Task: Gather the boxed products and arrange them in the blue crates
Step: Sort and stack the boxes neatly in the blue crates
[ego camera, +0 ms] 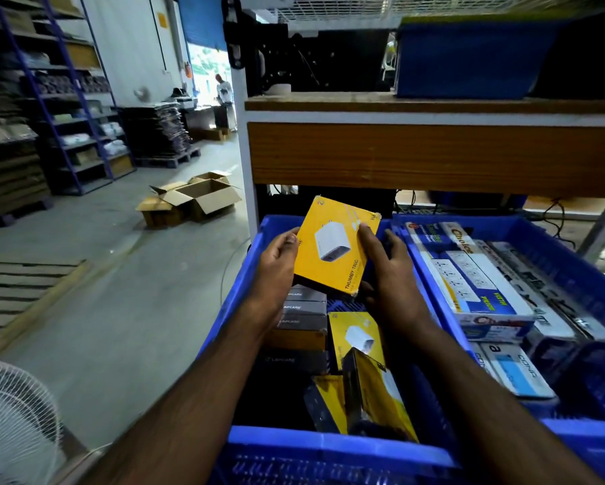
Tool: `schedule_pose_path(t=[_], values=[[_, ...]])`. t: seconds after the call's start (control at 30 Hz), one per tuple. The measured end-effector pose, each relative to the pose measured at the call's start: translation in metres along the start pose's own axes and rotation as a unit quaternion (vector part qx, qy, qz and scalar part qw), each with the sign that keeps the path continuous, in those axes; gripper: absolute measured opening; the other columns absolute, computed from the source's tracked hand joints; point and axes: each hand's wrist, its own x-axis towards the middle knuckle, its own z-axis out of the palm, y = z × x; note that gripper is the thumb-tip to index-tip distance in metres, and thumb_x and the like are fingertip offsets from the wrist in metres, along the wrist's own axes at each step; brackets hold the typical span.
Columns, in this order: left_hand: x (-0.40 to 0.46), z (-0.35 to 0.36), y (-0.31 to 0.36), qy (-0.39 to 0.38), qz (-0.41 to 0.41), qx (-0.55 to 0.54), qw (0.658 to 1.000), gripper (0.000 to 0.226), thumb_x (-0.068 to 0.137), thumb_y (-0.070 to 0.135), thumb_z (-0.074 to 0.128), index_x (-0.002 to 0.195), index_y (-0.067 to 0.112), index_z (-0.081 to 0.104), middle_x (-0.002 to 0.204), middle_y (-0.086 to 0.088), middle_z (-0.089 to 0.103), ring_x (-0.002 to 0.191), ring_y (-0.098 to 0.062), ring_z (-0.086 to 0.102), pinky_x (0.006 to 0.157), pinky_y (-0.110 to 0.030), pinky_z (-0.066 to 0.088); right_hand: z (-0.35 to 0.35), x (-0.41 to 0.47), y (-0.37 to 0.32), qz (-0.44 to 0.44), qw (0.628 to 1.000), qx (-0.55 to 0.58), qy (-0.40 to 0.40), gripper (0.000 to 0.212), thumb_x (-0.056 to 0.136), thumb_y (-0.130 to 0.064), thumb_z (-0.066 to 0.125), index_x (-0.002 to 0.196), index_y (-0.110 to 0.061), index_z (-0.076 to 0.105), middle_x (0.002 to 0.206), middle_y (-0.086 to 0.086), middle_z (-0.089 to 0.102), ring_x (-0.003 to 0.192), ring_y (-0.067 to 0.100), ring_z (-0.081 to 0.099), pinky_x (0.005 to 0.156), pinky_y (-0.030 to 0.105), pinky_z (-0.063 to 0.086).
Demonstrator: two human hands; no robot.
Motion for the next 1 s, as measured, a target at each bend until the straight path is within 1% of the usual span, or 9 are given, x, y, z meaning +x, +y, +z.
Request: schedule_pose_path(t=[0.1, 0.2, 0.27, 0.37, 0.47, 0.57, 0.7, 0.9, 1.0], values=[[-0.004, 0.0, 0.01, 0.0, -0.041, -0.056, 0.998, 0.053, 0.099, 0.057, 0.03, 0.117, 0.021, 0.063, 0.11, -0.008, 0.072, 0.1, -0.024, 0.069, 0.084, -0.04, 0.055, -0.008, 0.003, -0.002, -0.02, 0.996, -0.032, 0.075, 0.073, 0.083, -0.03, 0.074, 0.146, -0.033, 0.036, 0.152, -0.005, 0.03, 0.139, 0.016, 0.032, 0.107, 0.039, 0.04], [-0.006, -0.005, 0.012, 0.018, -0.05, -0.068, 0.996, 0.072, 0.092, 0.071, 0.02, 0.108, 0.019, 0.068, 0.1, -0.007, 0.074, 0.098, -0.023, 0.068, 0.085, -0.038, 0.049, -0.006, 0.002, -0.004, -0.048, 0.995, -0.063, 0.065, 0.055, 0.078, -0.023, 0.074, 0.129, -0.022, 0.055, 0.13, 0.003, 0.056, 0.113, 0.025, 0.052, 0.084, 0.043, 0.051], [-0.009, -0.006, 0.013, -0.004, -0.031, -0.033, 0.999, 0.066, 0.096, 0.066, 0.017, 0.107, 0.025, 0.067, 0.1, -0.002, 0.071, 0.098, -0.019, 0.063, 0.083, -0.036, 0.043, -0.003, -0.001, -0.007, 0.023, 0.997, 0.061, 0.048, 0.037, 0.084, -0.037, 0.069, 0.115, -0.018, 0.062, 0.112, 0.001, 0.068, 0.094, 0.014, 0.064, 0.077, 0.038, 0.056], [-0.009, -0.003, 0.01, -0.06, 0.0, 0.05, 0.997, 0.041, 0.1, 0.049, 0.035, 0.123, 0.025, 0.059, 0.115, 0.001, 0.065, 0.105, -0.011, 0.059, 0.084, -0.03, 0.04, -0.004, 0.0, -0.014, 0.166, 0.941, 0.294, -0.005, 0.027, 0.092, -0.037, 0.06, 0.109, -0.016, 0.059, 0.108, 0.007, 0.071, 0.081, 0.014, 0.072, 0.065, 0.029, 0.059], [-0.005, -0.004, 0.003, -0.08, 0.004, 0.042, 0.996, 0.042, 0.097, 0.031, 0.054, 0.138, 0.026, 0.047, 0.127, -0.003, 0.061, 0.112, -0.02, 0.061, 0.085, -0.033, 0.052, -0.01, -0.002, -0.015, 0.18, 0.911, 0.37, -0.023, 0.032, 0.095, -0.032, 0.054, 0.119, -0.01, 0.052, 0.105, 0.01, 0.07, 0.074, 0.015, 0.073, 0.056, 0.021, 0.055], [-0.003, -0.008, 0.002, -0.058, 0.016, 0.002, 0.998, 0.037, 0.097, 0.019, 0.055, 0.133, 0.025, 0.051, 0.124, -0.011, 0.06, 0.109, -0.024, 0.065, 0.089, -0.041, 0.057, -0.012, -0.003, -0.017, 0.174, 0.906, 0.383, -0.054, 0.029, 0.098, -0.028, 0.052, 0.115, -0.005, 0.054, 0.093, 0.01, 0.073, 0.067, 0.014, 0.071, 0.055, 0.018, 0.053], [-0.001, -0.009, 0.004, -0.034, 0.032, -0.034, 0.998, 0.027, 0.097, 0.015, 0.054, 0.122, 0.025, 0.057, 0.121, -0.013, 0.061, 0.107, -0.024, 0.066, 0.086, -0.038, 0.058, -0.014, -0.004, -0.015, 0.184, 0.898, 0.39, -0.09, 0.021, 0.096, -0.031, 0.054, 0.095, -0.011, 0.061, 0.083, 0.007, 0.075, 0.072, 0.017, 0.072, 0.062, 0.021, 0.056], [-0.001, -0.009, 0.005, -0.035, -0.038, -0.083, 0.995, 0.021, 0.098, 0.011, 0.052, 0.119, 0.016, 0.054, 0.117, -0.012, 0.062, 0.102, -0.024, 0.065, 0.088, -0.04, 0.056, -0.012, -0.002, -0.009, 0.182, 0.87, 0.447, -0.098, 0.05, 0.089, -0.017, 0.066, 0.132, -0.025, 0.042, 0.119, 0.002, 0.067, 0.101, 0.021, 0.069, 0.078, 0.03, 0.059], [0.0, -0.013, 0.004, -0.068, -0.079, 0.015, 0.994, 0.026, 0.097, 0.031, 0.053, 0.118, 0.018, 0.057, 0.113, -0.004, 0.066, 0.105, -0.018, 0.062, 0.097, -0.043, 0.046, -0.017, 0.002, -0.009, 0.146, 0.873, 0.464, -0.036, 0.063, 0.091, -0.018, 0.061, 0.144, -0.037, 0.033, 0.124, -0.005, 0.058, 0.108, 0.02, 0.064, 0.082, 0.041, 0.059]])
